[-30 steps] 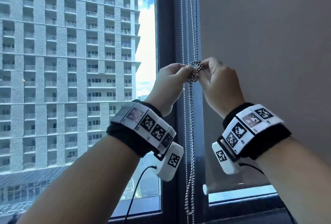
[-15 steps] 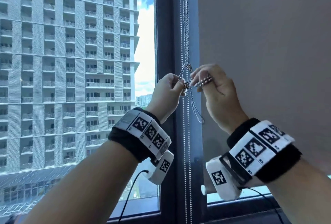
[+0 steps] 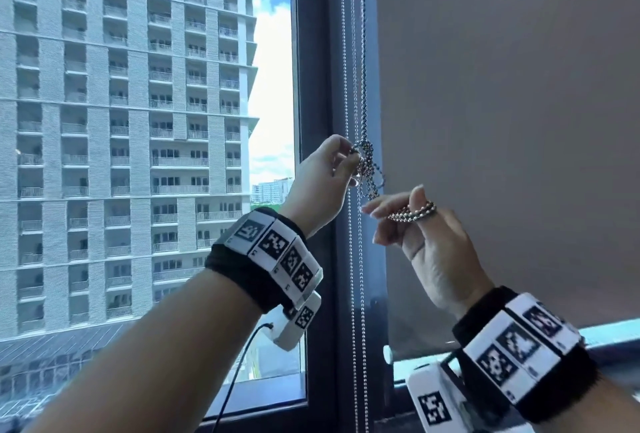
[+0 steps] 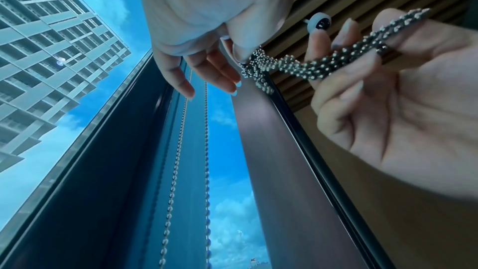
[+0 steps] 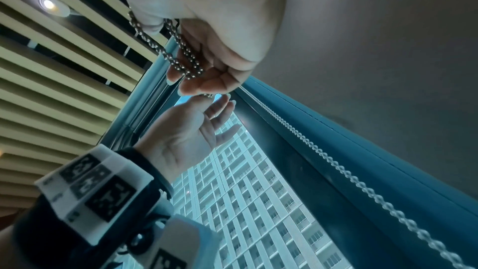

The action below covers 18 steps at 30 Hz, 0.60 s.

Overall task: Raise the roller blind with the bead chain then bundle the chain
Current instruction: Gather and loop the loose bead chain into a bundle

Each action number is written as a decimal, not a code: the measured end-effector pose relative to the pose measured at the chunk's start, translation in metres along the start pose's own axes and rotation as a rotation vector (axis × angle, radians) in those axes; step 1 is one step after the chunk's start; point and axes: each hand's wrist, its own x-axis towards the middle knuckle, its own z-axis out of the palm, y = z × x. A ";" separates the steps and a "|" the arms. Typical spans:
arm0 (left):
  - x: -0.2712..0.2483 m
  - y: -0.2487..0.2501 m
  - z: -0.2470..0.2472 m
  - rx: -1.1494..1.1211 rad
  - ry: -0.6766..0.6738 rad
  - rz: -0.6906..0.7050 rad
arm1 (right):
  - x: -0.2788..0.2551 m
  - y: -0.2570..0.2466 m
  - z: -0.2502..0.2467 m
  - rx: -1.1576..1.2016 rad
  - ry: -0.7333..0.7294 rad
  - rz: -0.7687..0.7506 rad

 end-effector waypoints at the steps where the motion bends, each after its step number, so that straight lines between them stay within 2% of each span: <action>1: 0.001 0.000 0.000 0.045 0.014 0.035 | 0.001 -0.004 0.000 0.000 0.020 -0.012; 6: 0.002 -0.007 -0.007 0.217 0.044 0.121 | 0.010 -0.025 0.002 0.103 0.275 -0.124; 8: 0.001 -0.008 -0.010 0.233 0.042 0.127 | 0.012 -0.031 0.005 0.192 0.322 -0.121; 12: 0.000 0.002 -0.014 0.188 0.032 0.140 | 0.008 -0.036 0.010 0.283 0.264 0.033; 15: -0.001 0.007 -0.016 0.105 0.032 0.096 | 0.001 -0.038 0.011 0.206 0.155 0.168; 18: 0.001 0.003 -0.022 0.015 0.034 0.005 | -0.008 -0.035 0.016 0.087 0.044 0.200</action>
